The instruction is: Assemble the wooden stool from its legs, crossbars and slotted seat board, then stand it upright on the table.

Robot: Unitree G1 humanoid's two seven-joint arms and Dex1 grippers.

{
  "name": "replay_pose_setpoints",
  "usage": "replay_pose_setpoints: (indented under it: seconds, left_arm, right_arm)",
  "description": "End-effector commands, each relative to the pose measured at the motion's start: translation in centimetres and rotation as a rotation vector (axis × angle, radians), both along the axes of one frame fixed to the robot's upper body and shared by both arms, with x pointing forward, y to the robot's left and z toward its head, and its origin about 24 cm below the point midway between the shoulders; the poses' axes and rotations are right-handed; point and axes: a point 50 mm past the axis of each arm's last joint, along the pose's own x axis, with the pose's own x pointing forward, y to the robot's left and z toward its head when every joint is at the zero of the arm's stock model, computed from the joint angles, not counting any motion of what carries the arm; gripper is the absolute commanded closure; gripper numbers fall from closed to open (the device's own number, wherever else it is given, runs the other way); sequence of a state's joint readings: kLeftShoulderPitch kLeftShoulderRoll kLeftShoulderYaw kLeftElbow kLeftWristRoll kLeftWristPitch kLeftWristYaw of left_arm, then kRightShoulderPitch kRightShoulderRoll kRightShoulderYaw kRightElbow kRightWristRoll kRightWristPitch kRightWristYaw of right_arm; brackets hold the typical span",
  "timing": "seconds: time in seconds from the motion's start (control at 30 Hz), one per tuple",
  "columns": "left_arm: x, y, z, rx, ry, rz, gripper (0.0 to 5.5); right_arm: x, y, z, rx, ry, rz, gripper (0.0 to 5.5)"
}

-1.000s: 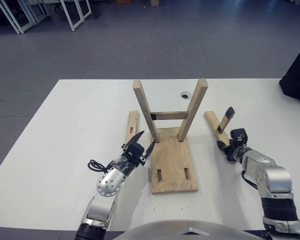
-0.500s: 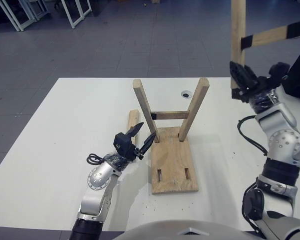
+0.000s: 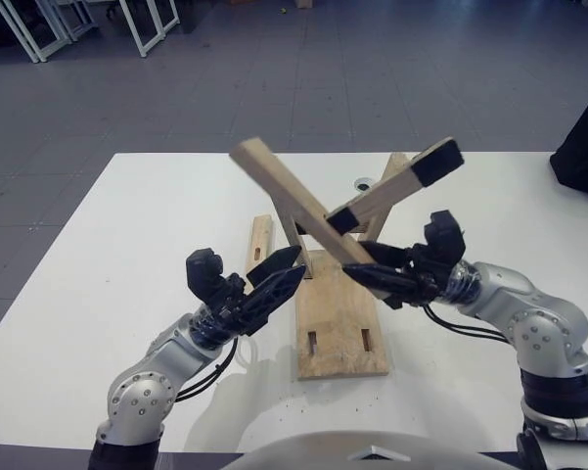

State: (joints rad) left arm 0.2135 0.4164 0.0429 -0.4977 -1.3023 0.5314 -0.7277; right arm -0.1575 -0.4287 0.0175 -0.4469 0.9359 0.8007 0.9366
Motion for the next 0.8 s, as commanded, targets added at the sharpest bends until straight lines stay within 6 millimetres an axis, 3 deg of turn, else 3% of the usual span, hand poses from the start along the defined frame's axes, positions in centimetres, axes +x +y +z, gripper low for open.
replay_pose_setpoints:
  seconds: [0.03,0.17,0.43,0.8]
  left_arm:
    - [0.1,-0.2,0.4,0.007,-0.009,-0.006,1.31]
    - [-0.1,-0.2,1.1,-0.053,-0.026,-0.021,1.31]
    - [-0.4,-0.1,0.6,-0.032,-0.010,-0.028,1.31]
    - [0.6,0.6,0.3,-0.013,-0.033,0.040,2.90]
  right_arm:
    - [-0.9,0.3,-0.7,-0.020,0.021,0.064,3.48]
    - [-1.2,0.5,-1.8,-0.033,0.062,0.082,3.48]
    - [-1.2,0.6,-2.8,-0.077,0.061,0.080,3.48]
    - [-0.8,0.4,-3.2,-0.097,0.026,0.039,3.48]
